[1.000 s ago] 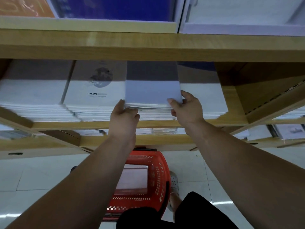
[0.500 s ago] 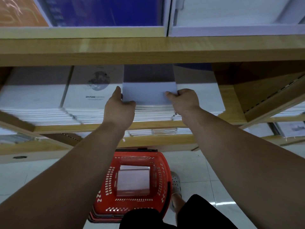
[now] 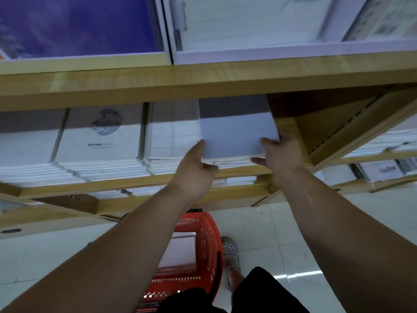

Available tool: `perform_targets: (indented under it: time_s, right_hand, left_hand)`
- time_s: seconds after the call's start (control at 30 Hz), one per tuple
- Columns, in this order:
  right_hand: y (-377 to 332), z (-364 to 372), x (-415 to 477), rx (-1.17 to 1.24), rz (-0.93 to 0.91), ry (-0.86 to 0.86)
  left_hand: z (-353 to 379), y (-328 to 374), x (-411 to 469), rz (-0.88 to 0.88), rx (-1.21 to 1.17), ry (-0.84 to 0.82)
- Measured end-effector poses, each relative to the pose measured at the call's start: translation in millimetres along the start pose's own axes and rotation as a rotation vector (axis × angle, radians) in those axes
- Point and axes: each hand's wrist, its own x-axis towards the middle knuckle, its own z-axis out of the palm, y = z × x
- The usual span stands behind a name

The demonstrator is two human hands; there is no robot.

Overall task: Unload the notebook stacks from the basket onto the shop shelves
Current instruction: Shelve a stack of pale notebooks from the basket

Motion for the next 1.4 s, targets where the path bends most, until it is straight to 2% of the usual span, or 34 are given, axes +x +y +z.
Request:
perform_targets:
  time_s: [0.07, 0.2, 0.3, 0.37, 0.47, 0.57, 0.73, 0.83, 0.93, 1.07, 1.17, 1.3, 1.4]
  right_hand:
    - [2, -24, 4, 0.016, 0.026, 0.034]
    - [5, -55, 17, -0.028, 0.016, 0.079]
    - [8, -57, 26, -0.122, 0.004, 0.061]
    - [10, -47, 31, -0.207, -0.015, 0.033]
    - [6, -29, 41, -0.345, -0.087, 0.022]
    - [3, -18, 51, -0.586, -0.150, 0.048]
    - [21, -10, 59, -0.803, -0.125, 0.084]
    - [35, -14, 64, -0.756, -0.036, 0.037]
    - [47, -22, 59, -0.674, -0.105, 0.114]
    - [68, -18, 25, -0.516, -0.126, 0.212]
    - [91, -4, -7, -0.543, -0.070, 0.182]
    - [117, 36, -50, -0.595, -0.056, -0.008]
    - [139, 75, -88, -0.664, -0.066, -0.143]
  left_hand:
    - [8, 4, 6, 0.055, 0.150, -0.094]
    - [15, 8, 24, 0.318, 0.902, -0.034]
    - [15, -2, 41, 0.276, 1.099, -0.182]
    - [14, -10, 47, 0.249, 1.116, -0.175]
    - [10, -17, 47, 0.214, 1.089, -0.082]
    - [5, -23, 50, 0.187, 1.116, -0.057]
    - [8, -21, 61, 0.150, 1.071, -0.032]
    - [10, -20, 63, 0.154, 1.092, -0.019]
    - [7, -23, 55, 0.218, 1.059, 0.021]
    - [1, -50, 16, 0.245, 0.967, 0.214]
    - [-6, -85, -27, 0.153, 0.877, 0.302]
    - [-31, -145, -83, -0.089, 0.799, 0.292]
    - [-50, -194, -125, -0.301, 0.650, 0.277]
